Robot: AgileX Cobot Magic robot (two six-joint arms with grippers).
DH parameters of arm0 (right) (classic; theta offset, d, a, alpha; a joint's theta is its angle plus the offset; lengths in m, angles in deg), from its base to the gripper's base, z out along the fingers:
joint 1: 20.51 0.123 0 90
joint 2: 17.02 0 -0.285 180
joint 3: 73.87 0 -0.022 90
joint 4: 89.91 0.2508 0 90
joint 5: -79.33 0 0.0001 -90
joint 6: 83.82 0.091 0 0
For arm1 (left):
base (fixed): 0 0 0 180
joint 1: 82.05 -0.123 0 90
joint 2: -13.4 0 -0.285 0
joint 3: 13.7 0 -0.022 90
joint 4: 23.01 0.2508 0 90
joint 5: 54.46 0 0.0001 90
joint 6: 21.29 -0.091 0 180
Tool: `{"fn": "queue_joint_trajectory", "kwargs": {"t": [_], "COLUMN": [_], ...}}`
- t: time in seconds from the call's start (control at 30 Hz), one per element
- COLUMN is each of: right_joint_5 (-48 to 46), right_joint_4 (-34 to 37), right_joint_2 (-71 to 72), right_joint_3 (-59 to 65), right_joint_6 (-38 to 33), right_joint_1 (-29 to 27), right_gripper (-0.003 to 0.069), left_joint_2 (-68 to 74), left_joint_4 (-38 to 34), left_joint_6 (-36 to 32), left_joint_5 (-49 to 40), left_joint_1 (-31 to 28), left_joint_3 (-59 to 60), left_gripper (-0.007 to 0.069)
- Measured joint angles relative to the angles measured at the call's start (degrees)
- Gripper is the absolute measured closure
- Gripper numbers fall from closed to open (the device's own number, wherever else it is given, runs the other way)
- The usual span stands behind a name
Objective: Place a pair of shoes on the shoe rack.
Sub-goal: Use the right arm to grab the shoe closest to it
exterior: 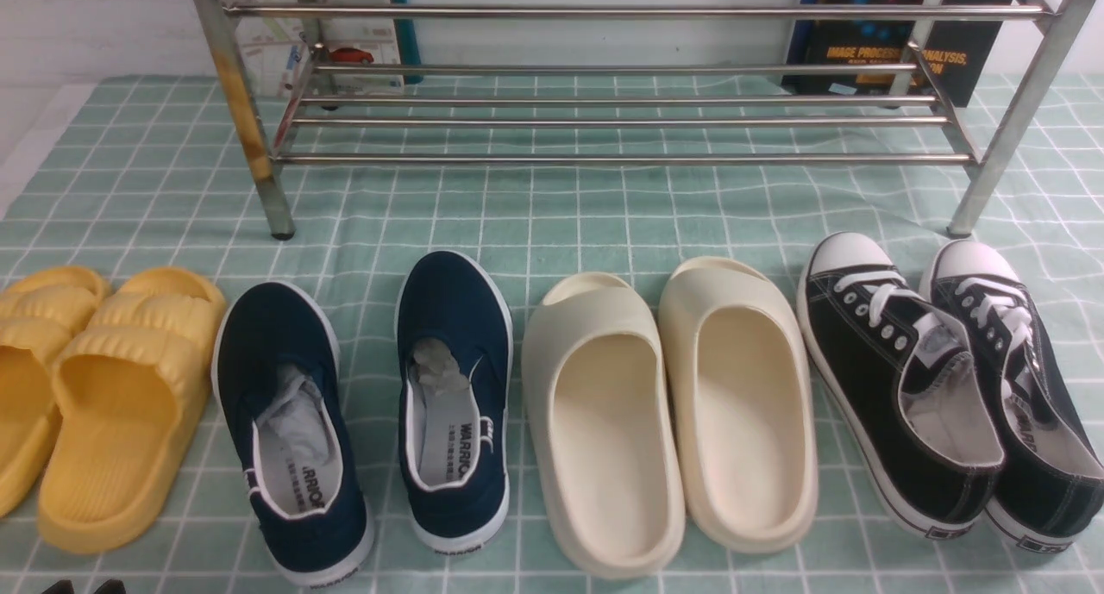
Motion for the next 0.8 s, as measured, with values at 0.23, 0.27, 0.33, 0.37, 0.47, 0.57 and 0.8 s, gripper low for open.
{"fn": "queue_joint_trajectory", "kwargs": {"t": [0.23, 0.27, 0.33, 0.37, 0.47, 0.57, 0.8], "right_joint_5": [0.39, 0.48, 2.16, 4.75, 12.29, 20.19, 42.84], "right_joint_4": [0.00, 0.00, -0.15, -0.40, -0.66, -0.84, 0.06], "right_joint_2": [0.00, 0.00, 0.00, 0.00, 0.00, 0.00, 0.00], "right_joint_3": [0.00, 0.00, 0.31, 0.56, 0.62, 0.62, 0.62], "right_joint_6": [0.00, 0.00, 0.00, 0.00, 0.00, 0.00, 9.40], "right_joint_1": [0.00, 0.00, 0.00, 0.00, 0.00, 0.00, 0.00], "right_gripper": [0.0412, 0.0412, 0.0412, 0.0412, 0.0412, 0.0412, 0.0412], "left_joint_2": [0.00, 0.00, 0.00, 0.00, 0.00, 0.00, 0.00], "left_joint_4": [0.00, 0.00, 0.00, 0.00, 0.00, 0.00, 0.00], "left_joint_6": [0.00, 0.00, 0.00, 0.00, 0.00, 0.00, 0.00], "left_joint_5": [0.00, 0.00, 0.00, 0.00, 0.00, 0.00, 0.00], "left_joint_1": [0.00, 0.00, 0.00, 0.00, 0.00, 0.00, 0.00], "left_joint_3": [0.00, 0.00, 0.00, 0.00, 0.00, 0.00, 0.00], "left_gripper": [0.0386, 0.0386, 0.0386, 0.0386, 0.0386, 0.0386, 0.0386]}}
